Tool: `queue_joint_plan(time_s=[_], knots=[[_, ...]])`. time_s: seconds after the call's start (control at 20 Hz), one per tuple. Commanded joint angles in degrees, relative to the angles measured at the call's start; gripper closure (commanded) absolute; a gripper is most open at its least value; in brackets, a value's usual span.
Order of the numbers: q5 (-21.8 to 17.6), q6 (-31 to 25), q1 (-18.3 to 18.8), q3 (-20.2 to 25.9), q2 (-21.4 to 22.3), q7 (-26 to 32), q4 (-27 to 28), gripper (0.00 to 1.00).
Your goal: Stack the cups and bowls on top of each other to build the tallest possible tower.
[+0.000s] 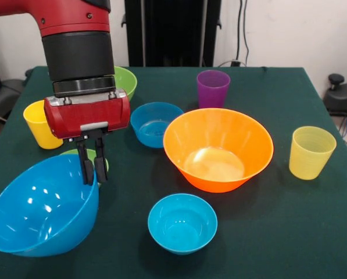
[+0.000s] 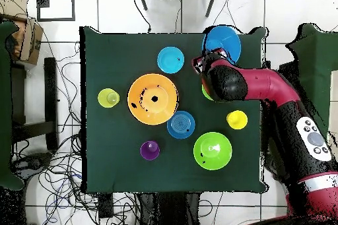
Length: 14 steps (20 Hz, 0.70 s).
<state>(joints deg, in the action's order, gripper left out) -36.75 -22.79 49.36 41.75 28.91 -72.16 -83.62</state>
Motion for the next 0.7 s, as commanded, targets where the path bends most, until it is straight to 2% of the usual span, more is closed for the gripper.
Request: queue_joint_plan(time_s=[0.05, 0.35, 0.7], knots=[[0.47, -6.38, -2.10, -1.65, 1.86, 0.19, -2.53, 1.00], [1.18, -5.30, -4.30, -3.57, 7.35, -4.10, -5.99, 1.00], [4.55, -8.13, -6.58, -5.05, 11.80, -7.29, -7.86, 1.00]])
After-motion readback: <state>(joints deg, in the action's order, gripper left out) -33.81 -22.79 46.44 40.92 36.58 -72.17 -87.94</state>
